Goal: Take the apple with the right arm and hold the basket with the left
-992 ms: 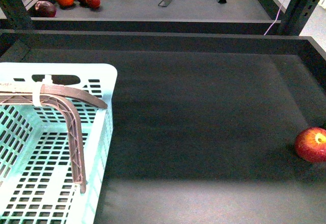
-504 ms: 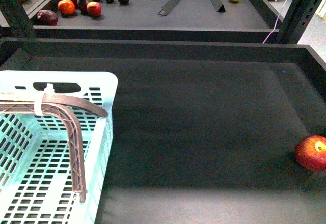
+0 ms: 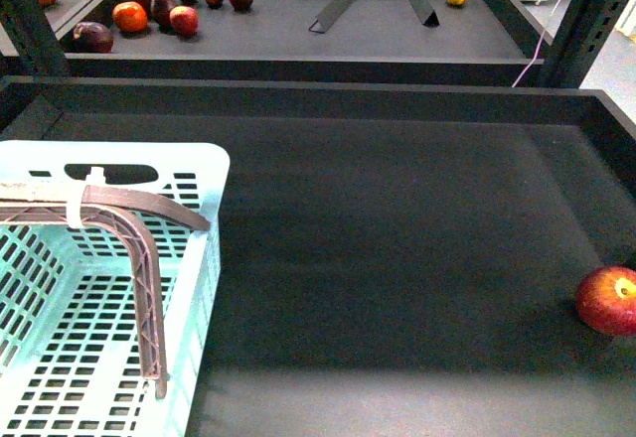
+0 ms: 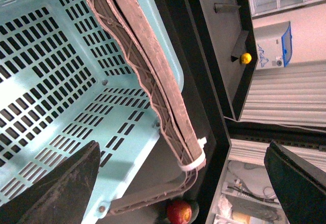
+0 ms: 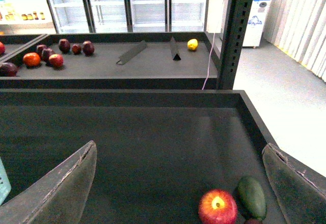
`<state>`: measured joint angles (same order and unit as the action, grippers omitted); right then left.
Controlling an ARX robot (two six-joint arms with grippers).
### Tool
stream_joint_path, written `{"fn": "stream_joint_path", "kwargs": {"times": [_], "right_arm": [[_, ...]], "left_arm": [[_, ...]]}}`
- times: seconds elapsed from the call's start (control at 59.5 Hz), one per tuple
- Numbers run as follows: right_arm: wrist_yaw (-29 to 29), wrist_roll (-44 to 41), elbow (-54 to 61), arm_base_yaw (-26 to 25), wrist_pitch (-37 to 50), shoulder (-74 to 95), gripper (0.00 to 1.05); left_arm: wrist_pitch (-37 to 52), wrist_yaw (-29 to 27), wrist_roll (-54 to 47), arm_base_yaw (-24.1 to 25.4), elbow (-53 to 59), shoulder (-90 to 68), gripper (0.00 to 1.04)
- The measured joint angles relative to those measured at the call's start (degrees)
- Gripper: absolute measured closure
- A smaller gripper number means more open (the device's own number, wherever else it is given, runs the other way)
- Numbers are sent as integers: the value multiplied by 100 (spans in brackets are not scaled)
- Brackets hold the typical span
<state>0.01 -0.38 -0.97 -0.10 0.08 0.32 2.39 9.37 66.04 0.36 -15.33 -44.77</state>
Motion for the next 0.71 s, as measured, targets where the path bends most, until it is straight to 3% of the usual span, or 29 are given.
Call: {"fn": "stream_joint_path", "kwargs": {"times": [0.252, 0.706], "right_arm": [[0, 0, 0, 0, 0, 0, 9], [0, 0, 0, 0, 0, 0, 9]], "left_arm": [[1366, -85, 590, -107, -450, -2006, 7], [1867, -190, 758, 98, -1283, -3821, 7]]}}
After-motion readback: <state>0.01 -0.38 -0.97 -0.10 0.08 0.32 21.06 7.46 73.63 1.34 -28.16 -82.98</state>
